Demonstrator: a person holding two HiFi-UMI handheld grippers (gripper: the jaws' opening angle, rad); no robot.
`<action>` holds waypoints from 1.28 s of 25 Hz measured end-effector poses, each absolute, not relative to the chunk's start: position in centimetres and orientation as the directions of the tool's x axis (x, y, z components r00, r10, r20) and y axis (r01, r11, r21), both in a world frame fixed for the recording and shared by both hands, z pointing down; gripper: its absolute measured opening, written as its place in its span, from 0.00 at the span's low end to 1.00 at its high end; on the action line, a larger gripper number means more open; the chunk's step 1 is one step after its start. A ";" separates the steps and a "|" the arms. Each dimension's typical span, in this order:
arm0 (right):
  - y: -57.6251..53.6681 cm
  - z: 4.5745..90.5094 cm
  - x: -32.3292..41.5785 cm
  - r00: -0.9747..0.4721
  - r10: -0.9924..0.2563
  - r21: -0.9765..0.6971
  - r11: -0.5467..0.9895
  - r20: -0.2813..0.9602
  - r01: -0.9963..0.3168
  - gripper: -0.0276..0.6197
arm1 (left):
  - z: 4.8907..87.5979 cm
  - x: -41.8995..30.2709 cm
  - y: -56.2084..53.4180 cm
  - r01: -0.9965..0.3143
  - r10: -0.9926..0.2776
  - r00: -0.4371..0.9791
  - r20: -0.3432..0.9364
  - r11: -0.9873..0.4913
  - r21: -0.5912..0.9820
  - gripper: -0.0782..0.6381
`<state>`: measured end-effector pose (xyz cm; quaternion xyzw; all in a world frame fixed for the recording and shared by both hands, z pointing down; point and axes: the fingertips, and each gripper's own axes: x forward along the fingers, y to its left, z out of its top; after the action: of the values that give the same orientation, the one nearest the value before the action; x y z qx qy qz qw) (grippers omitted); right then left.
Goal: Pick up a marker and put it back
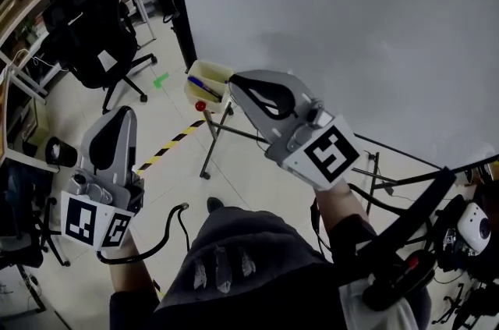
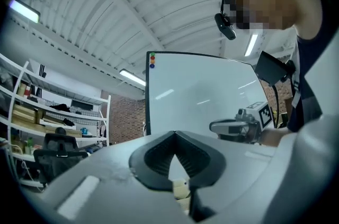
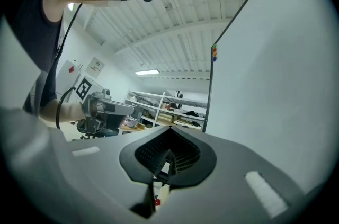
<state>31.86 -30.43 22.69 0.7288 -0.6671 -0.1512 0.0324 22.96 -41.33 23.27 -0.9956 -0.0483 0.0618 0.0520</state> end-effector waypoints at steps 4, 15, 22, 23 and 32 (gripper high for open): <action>-21.4 22.5 31.5 0.036 -0.981 0.248 -0.084 -0.192 -0.965 0.04 | 22.7 22.0 -32.0 0.052 0.068 0.989 -0.130 -0.991 -0.120 0.12; -11.1 24.3 29.9 -0.072 -0.978 0.191 0.034 -0.193 -0.981 0.04 | 23.4 17.2 -19.8 -0.098 -0.085 0.992 -0.095 -0.984 -0.147 0.12; -10.5 23.8 25.7 -0.132 -0.975 0.165 0.103 -0.181 -0.981 0.04 | 21.7 11.0 -17.8 -0.183 -0.171 0.981 -0.096 -0.975 -0.128 0.12; -10.3 23.8 24.9 -0.140 -0.975 0.160 0.112 -0.176 -0.981 0.05 | 21.7 10.1 -17.4 -0.189 -0.178 0.979 -0.095 -0.974 -0.128 0.12; -7.9 26.2 13.1 -0.202 -0.974 0.186 0.179 -0.108 -0.966 0.04 | 25.1 -1.3 -13.8 -0.235 -0.227 0.969 -0.096 -0.968 -0.083 0.12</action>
<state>13.06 -7.89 26.23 0.6316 -0.7677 -0.1065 0.0176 -1.34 -13.78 25.09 -0.9911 0.1167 0.0431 0.0472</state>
